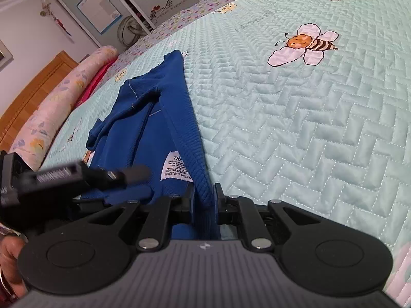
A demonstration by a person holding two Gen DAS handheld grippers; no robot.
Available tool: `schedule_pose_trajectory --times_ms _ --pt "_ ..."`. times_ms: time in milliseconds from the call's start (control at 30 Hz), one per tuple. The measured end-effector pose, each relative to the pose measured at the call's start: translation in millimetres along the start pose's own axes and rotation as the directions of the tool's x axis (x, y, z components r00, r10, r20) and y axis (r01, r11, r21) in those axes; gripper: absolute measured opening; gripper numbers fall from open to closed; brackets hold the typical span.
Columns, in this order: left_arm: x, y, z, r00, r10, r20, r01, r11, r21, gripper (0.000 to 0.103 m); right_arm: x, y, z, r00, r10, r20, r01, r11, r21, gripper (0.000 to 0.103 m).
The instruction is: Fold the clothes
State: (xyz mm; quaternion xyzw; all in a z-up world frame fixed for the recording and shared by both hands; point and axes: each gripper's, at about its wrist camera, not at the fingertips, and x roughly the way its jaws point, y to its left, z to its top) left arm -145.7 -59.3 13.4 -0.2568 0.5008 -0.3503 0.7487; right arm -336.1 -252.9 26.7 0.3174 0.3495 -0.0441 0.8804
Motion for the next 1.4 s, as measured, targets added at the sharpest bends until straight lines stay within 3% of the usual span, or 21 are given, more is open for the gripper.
schedule_pose_trajectory --times_ms 400,500,533,567,600,633,733,800,933,1067,1233,1333,1400 --pt "47 10 60 0.997 0.001 0.074 0.013 0.983 -0.183 0.049 -4 3 2 0.999 0.049 0.021 -0.049 0.999 0.007 0.013" --pt "54 13 70 0.997 -0.004 0.08 0.019 0.981 -0.193 0.046 -4 2 0 0.998 0.054 0.022 -0.054 0.999 -0.001 0.013" --pt "56 12 73 0.997 -0.014 0.075 0.027 0.983 -0.183 0.046 -3 2 0 0.998 0.053 0.022 -0.053 0.999 -0.001 0.013" --pt "58 10 75 0.998 -0.013 0.068 0.024 0.985 -0.17 0.036 -3 2 -1 0.998 0.051 0.022 -0.051 0.999 -0.004 0.013" --pt "60 8 78 0.998 -0.006 0.06 0.015 0.988 -0.154 0.008 -3 2 -1 0.999 0.05 0.022 -0.05 0.999 -0.01 0.013" --pt "59 5 82 0.999 0.002 0.051 0.004 0.991 -0.133 0.003 -3 4 -2 0.999 0.045 0.022 -0.045 0.999 -0.023 0.013" --pt "50 -7 92 0.999 0.021 0.032 -0.02 0.999 -0.031 0.005 -3 13 -3 0.999 0.023 0.026 -0.021 0.996 -0.088 0.013" --pt "39 -23 103 0.999 0.038 0.03 -0.041 0.995 0.086 0.005 -5 28 -3 0.999 0.005 0.032 0.001 0.986 -0.169 0.013" --pt "17 -45 123 0.997 0.074 0.028 -0.078 0.96 0.268 0.005 -7 72 -2 0.999 0.016 0.046 0.0 0.94 -0.342 0.013" --pt "-2 -40 134 0.993 0.112 0.028 -0.115 0.935 0.335 0.005 1 120 -7 0.999 0.044 0.023 -0.027 0.874 -0.485 0.013" --pt "-10 7 125 0.982 0.185 0.035 -0.187 0.932 0.311 0.005 37 149 -25 0.997 -0.007 -0.077 -0.04 0.806 -0.59 0.019" --pt "-6 39 118 0.98 0.196 0.036 -0.199 0.952 0.234 0.005 63 141 -40 0.986 0.013 -0.167 -0.103 0.835 -0.54 0.022" --pt "-7 50 118 0.985 0.168 0.044 -0.174 0.965 0.195 0.005 58 128 -42 0.985 0.072 -0.159 -0.14 0.868 -0.477 0.026"
